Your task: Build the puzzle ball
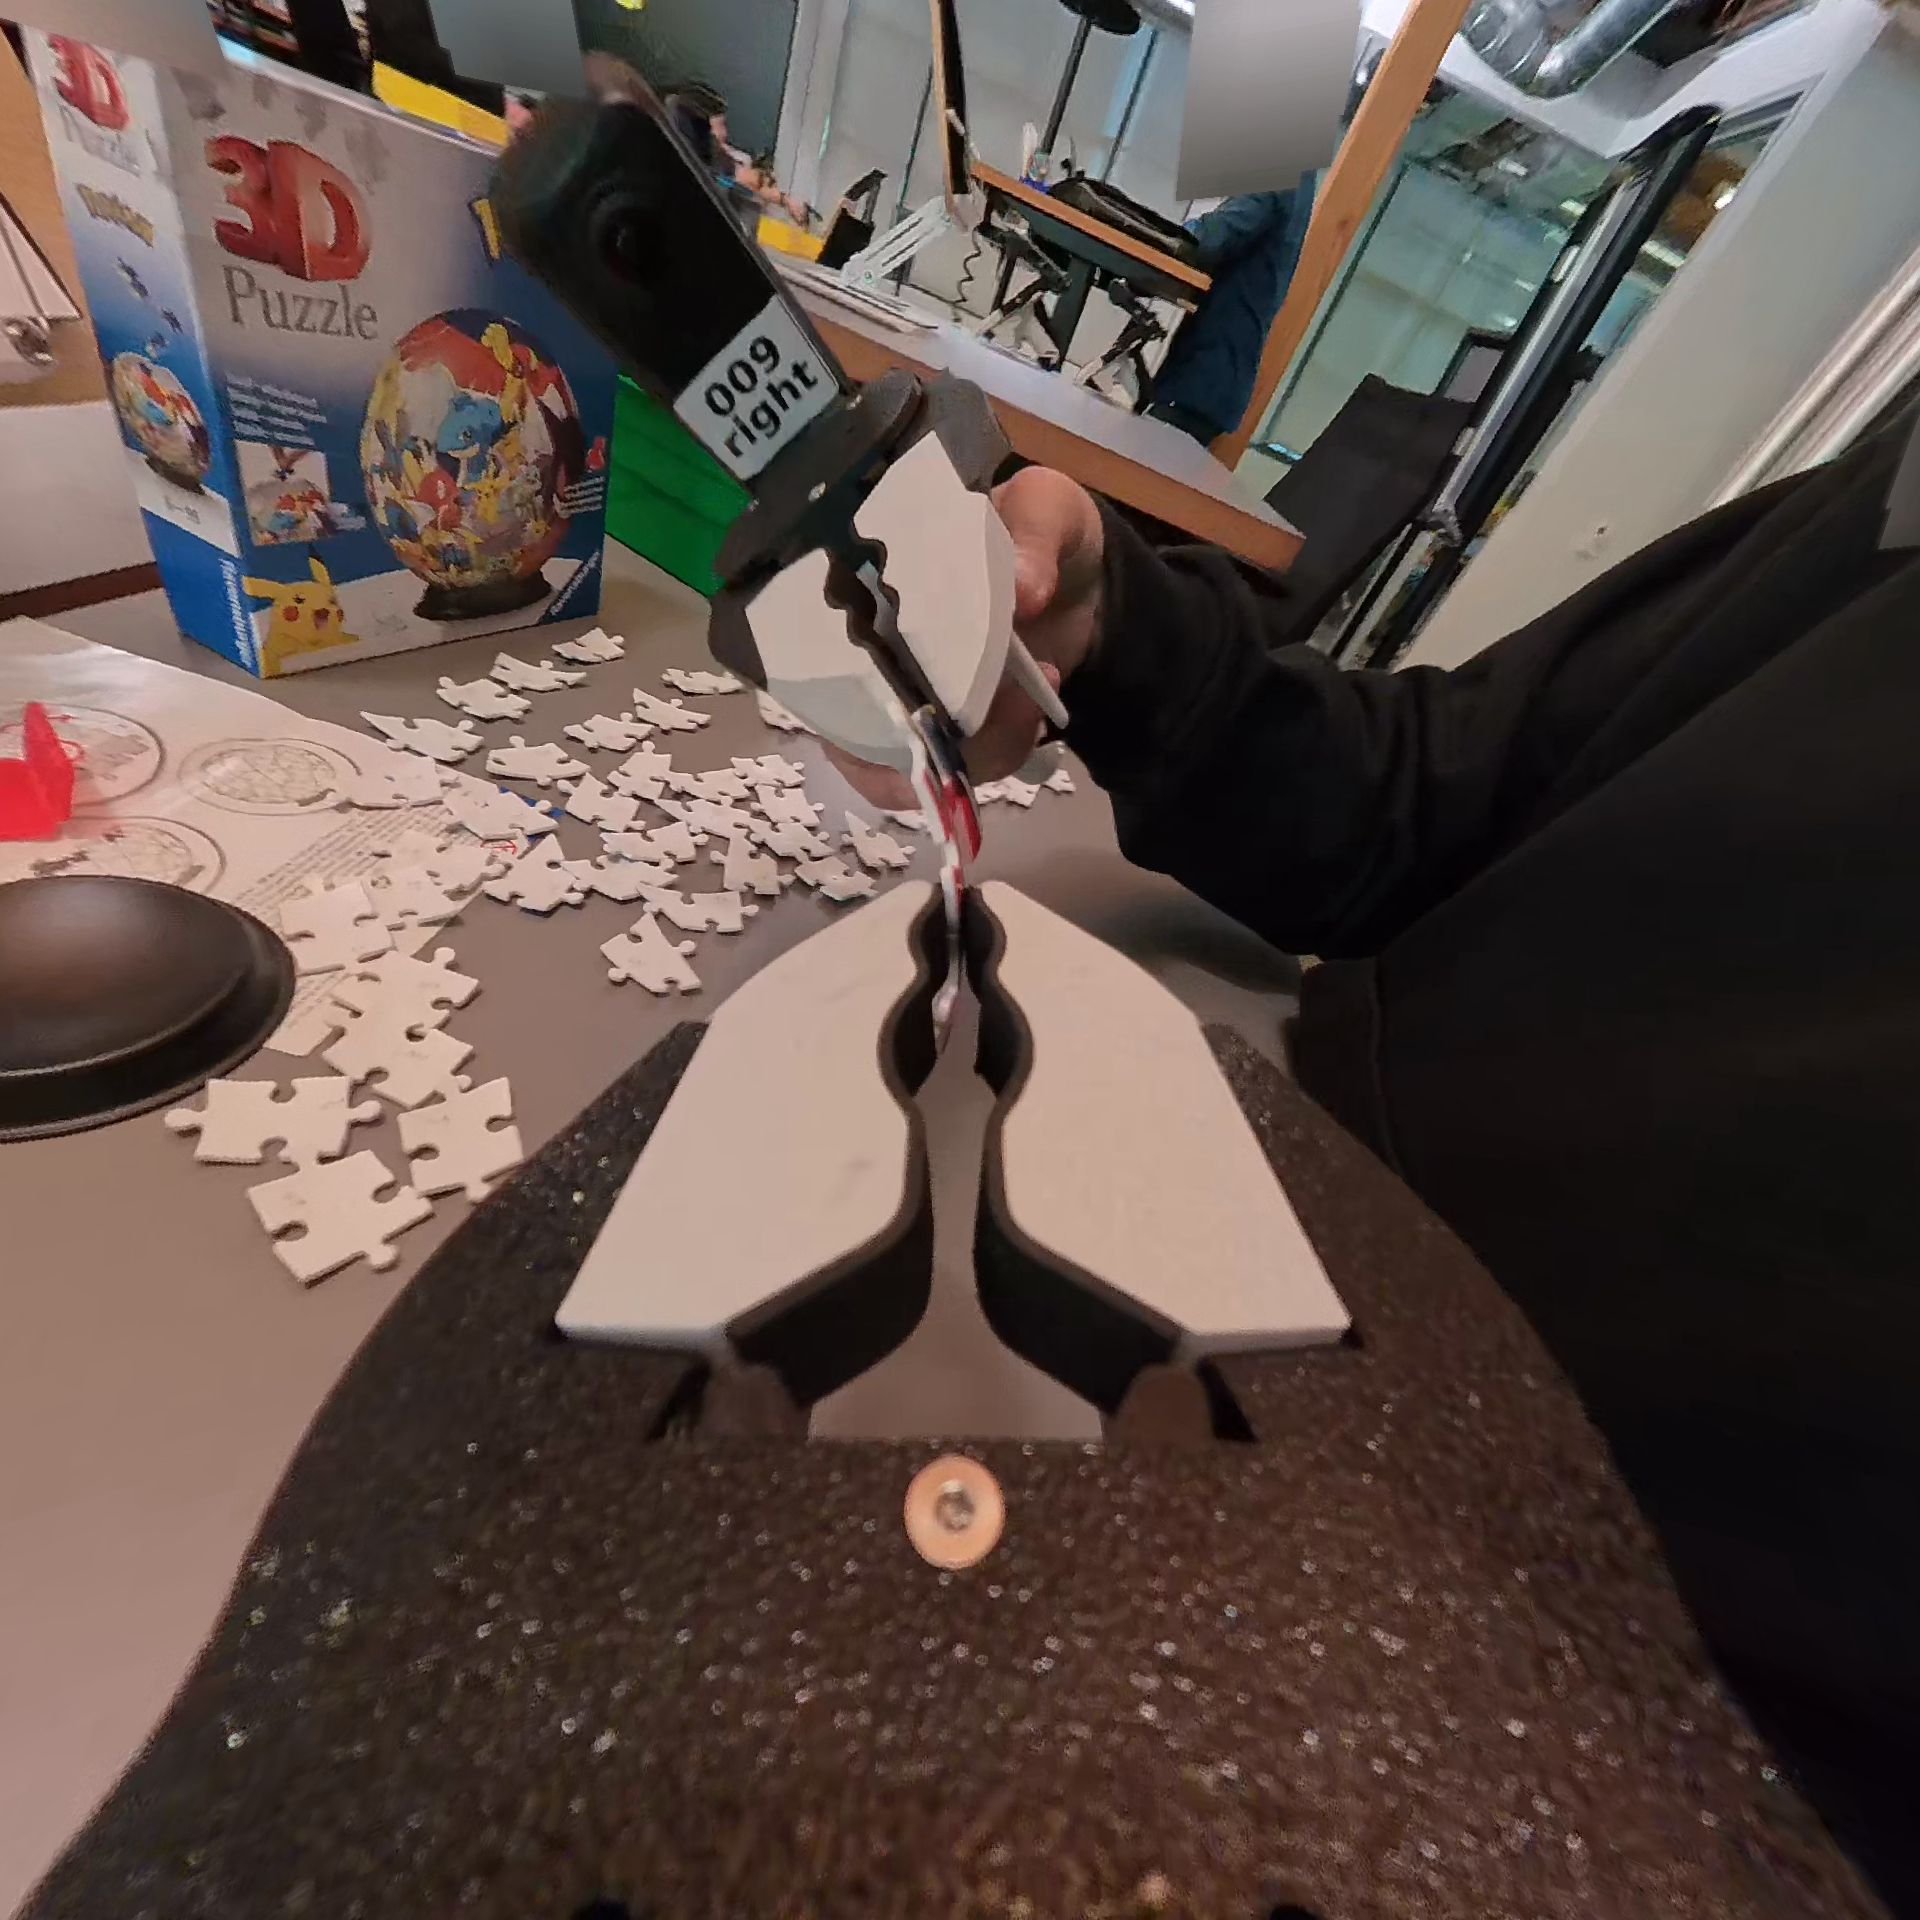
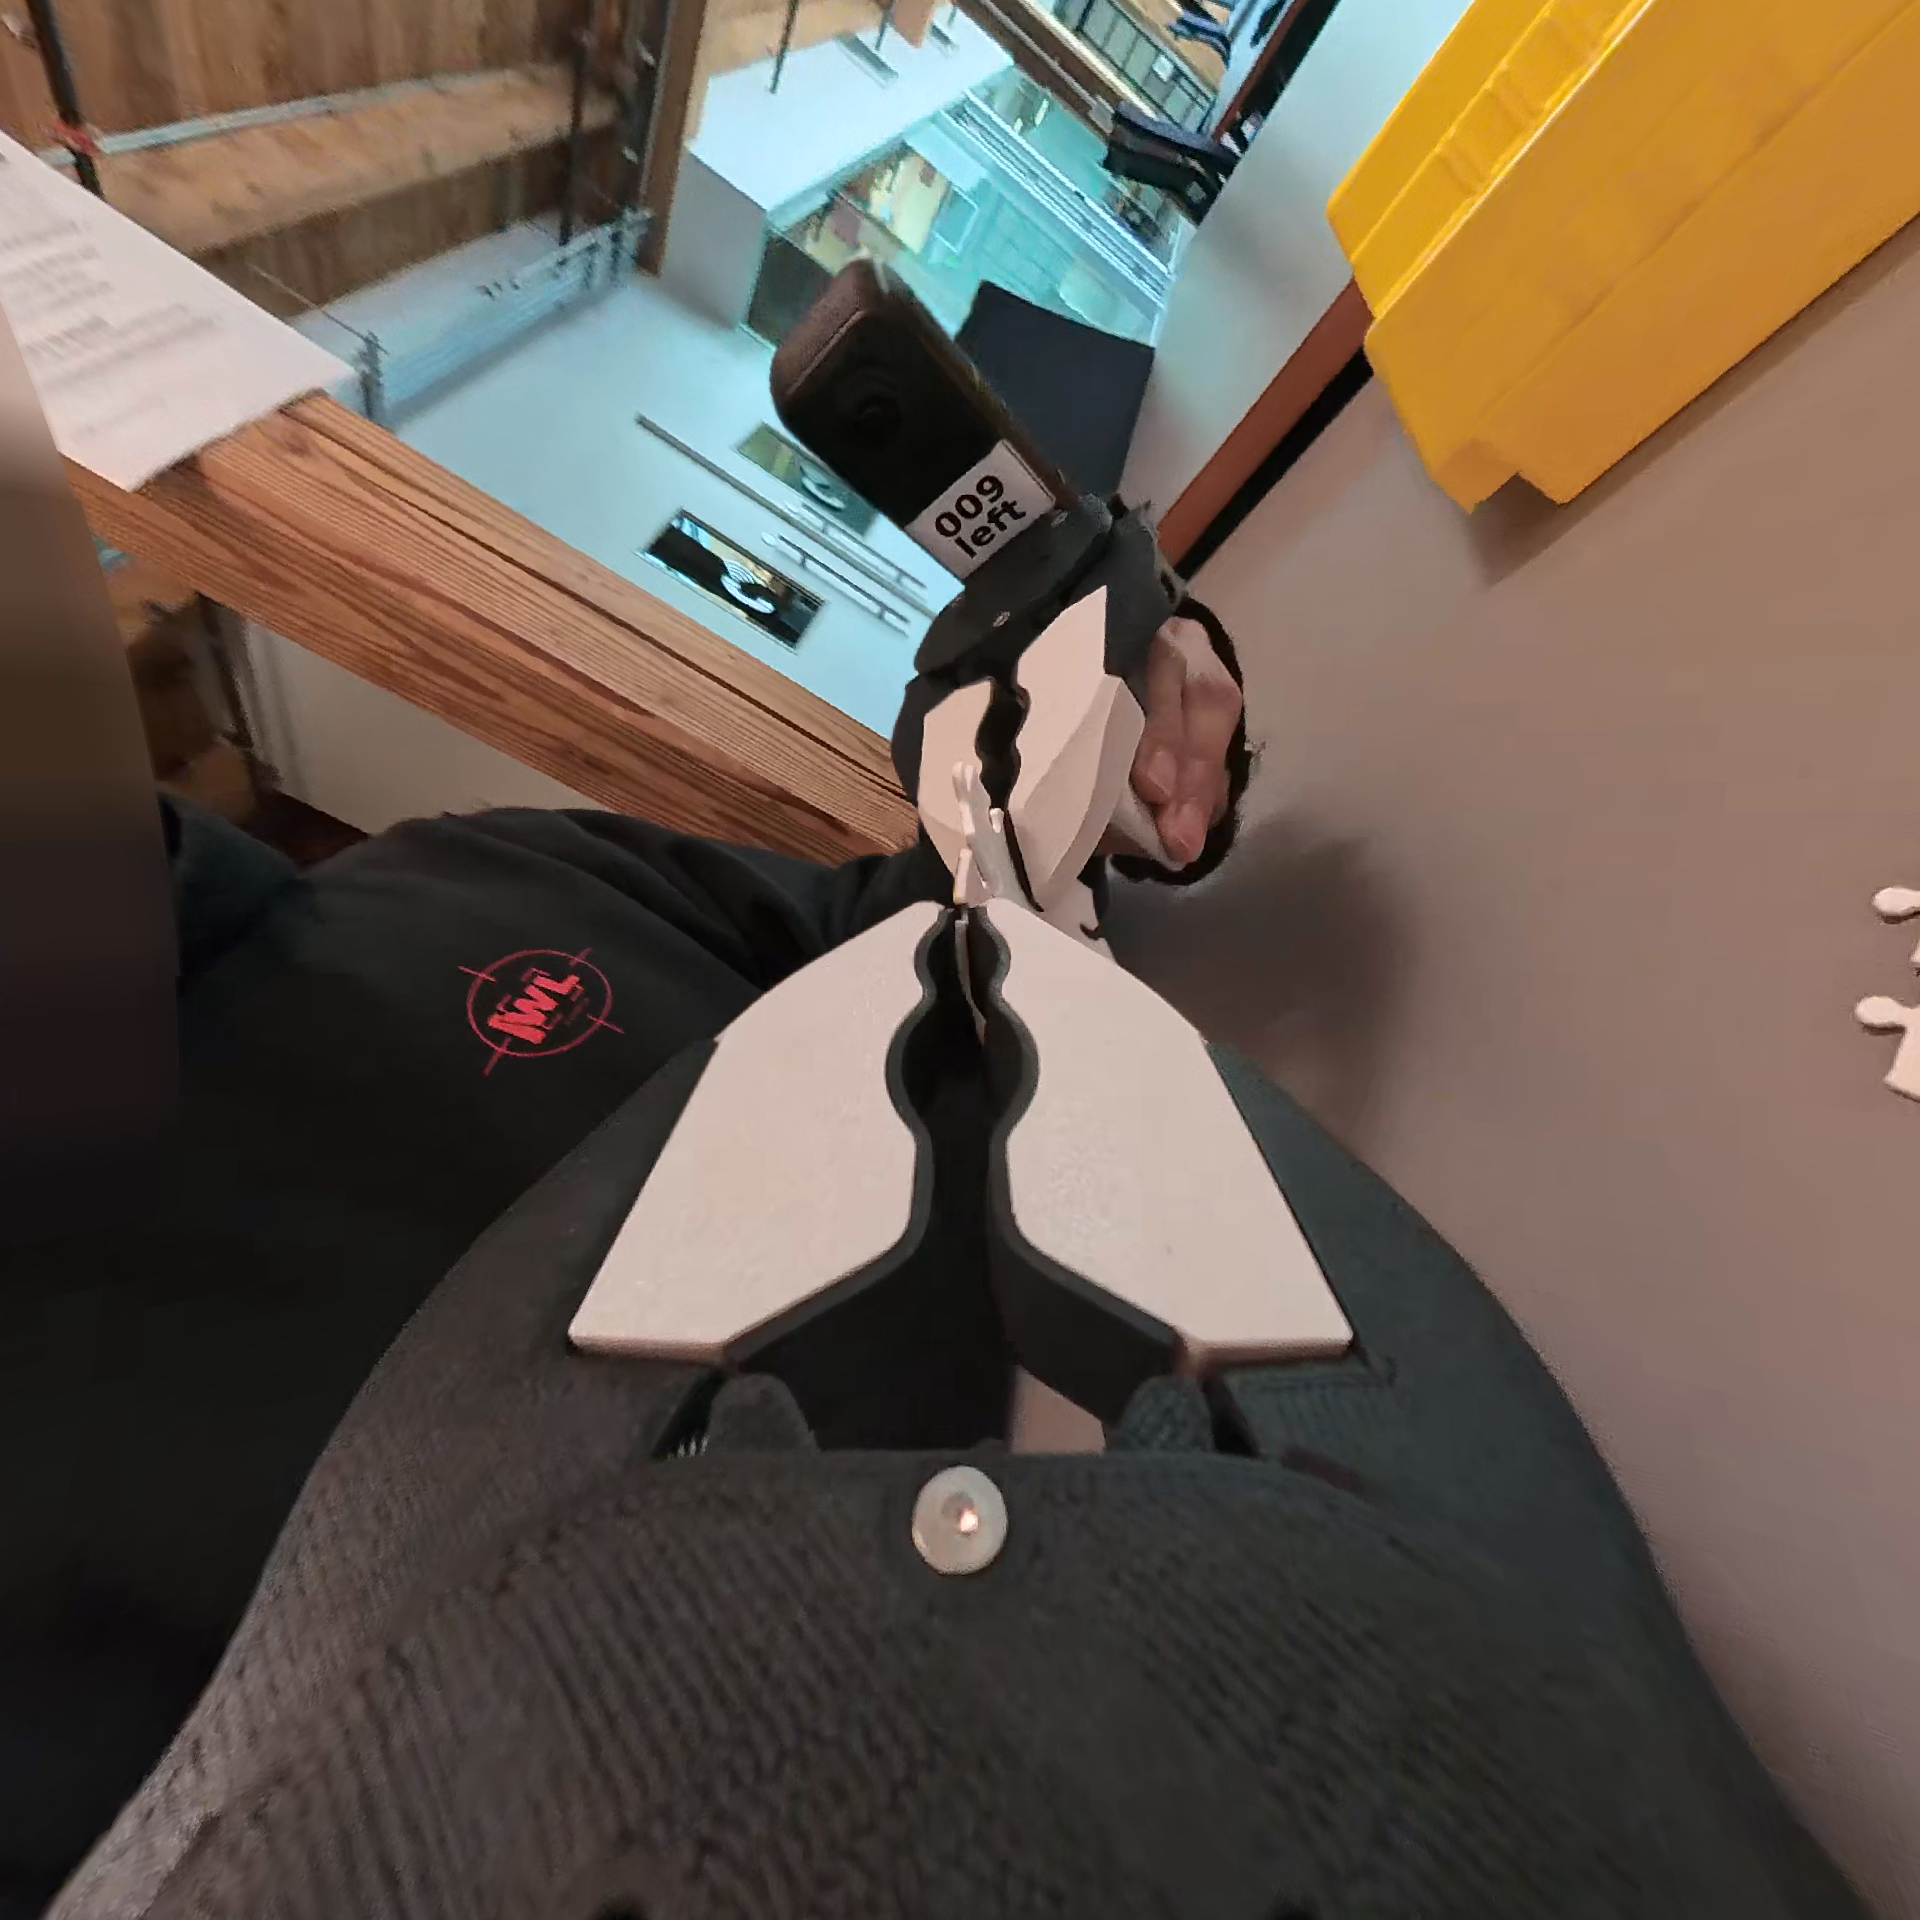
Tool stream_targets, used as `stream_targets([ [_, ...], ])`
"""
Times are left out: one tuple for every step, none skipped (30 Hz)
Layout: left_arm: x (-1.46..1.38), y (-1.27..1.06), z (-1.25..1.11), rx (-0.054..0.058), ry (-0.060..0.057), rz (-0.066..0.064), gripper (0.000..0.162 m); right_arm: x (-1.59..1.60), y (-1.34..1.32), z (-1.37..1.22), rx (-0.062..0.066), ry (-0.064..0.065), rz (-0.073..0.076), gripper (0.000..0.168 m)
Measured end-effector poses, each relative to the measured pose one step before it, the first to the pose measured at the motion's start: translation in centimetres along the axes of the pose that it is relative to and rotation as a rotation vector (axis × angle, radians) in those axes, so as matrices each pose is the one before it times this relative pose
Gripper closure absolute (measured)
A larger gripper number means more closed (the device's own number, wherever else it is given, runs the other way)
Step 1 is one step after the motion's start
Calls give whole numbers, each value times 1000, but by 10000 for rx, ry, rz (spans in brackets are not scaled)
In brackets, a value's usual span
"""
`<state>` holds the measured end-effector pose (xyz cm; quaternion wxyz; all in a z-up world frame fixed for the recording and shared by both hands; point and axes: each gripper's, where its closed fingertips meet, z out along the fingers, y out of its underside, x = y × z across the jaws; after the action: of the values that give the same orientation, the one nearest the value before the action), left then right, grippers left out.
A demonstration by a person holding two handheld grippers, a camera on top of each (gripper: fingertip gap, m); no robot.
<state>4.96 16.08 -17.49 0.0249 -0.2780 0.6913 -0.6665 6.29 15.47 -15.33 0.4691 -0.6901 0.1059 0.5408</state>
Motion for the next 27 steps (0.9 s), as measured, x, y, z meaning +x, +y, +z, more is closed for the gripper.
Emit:
stream_targets([
  [-28, -14, -49, -85, -91, 153, 161, 6, 74, 33, 24, -98, 101, 166],
  [4, 100, -50, -157, -46, 93, 161, 131, 151, 36, -50, 28, 28, 165],
  [-12, 154, -40, -163, -29, -2, 161, 120, 68, 29, -45, 104, -100, 165],
  [95, 62, -27, -55, 100, -153, 161, -144, 97, 64, -99, 13, -272, 166],
  [264, -74, -28, 74, 297, -345, 161, -287, 36, 86, -67, -17, -186, 166],
  [206, -166, -41, 151, 277, -401, 161, -138, -196, 40, 50, 88, -100, 166],
  [31, -172, -31, 164, 110, -180, 161, -115, -138, 12, 8, 45, -60, 166],
  [50, -72, 8, 74, 15, 150, 161, -98, 52, 16, -90, -45, 35, 166],
  [-42, 32, 18, -40, -119, 331, 161, 125, -34, -39, 6, 42, 80, 166],
  [-198, 56, -1, -110, -252, 329, 161, 203, 11, -49, 10, 61, 111, 166],
  [-131, 113, 2, -151, -185, 259, 161, 59, 120, -2, -49, -45, 86, 165],
  [-30, 74, -7, -111, -79, 147, 161, 33, -5, 13, 37, -20, 46, 165],
  [-100, 25, -23, -58, -81, -31, 161, 161, -71, -10, 49, 120, -51, 166],
  [-116, 40, -19, -38, -20, -225, 161, 167, -48, -16, -11, 182, -288, 166],
  [-108, -4, -16, 39, 41, -334, 161, 185, -175, -45, 65, 264, -368, 166],
  [-180, -102, 0, 151, 16, -298, 160, 134, -301, -53, 126, 250, -331, 166],
  [-96, -169, 5, 227, 67, -199, 160, 41, -247, -75, 102, 169, -305, 165],
  [33, -241, -42, 263, 128, -131, 160, 18, -300, -117, 142, 137, -254, 161],
  [53, -357, -102, 331, 94, -105, 160, 85, -321, -201, 201, 185, -253, 156],
  [31, -447, -180, 363, 72, -102, 161, 70, -210, -246, 182, 185, -236, 150],
  [27, -418, -224, 326, 58, -94, 161, 28, -116, -254, 145, 150, -177, 146],
  [-41, -348, -242, 268, 10, -91, 161, -57, -68, -223, 142, 80, -139, 146],
  [-75, -261, -221, 201, -6, -80, 161, 40, -66, -149, 167, 118, -24, 146],
  [-48, -168, -170, 139, 19, -65, 161, 3, -50, -48, 166, 66, 44, 144],
  [-42, -85, -112, 89, 8, -49, 161, -151, 24, 64, 136, -60, 44, 144],
  [-102, -58, -65, 58, -42, -12, 161, -163, 95, 158, 105, -58, 93, 144],
  [-96, -35, -7, 37, -50, 25, 161, -182, 130, 219, 87, -74, 76, 144],
])
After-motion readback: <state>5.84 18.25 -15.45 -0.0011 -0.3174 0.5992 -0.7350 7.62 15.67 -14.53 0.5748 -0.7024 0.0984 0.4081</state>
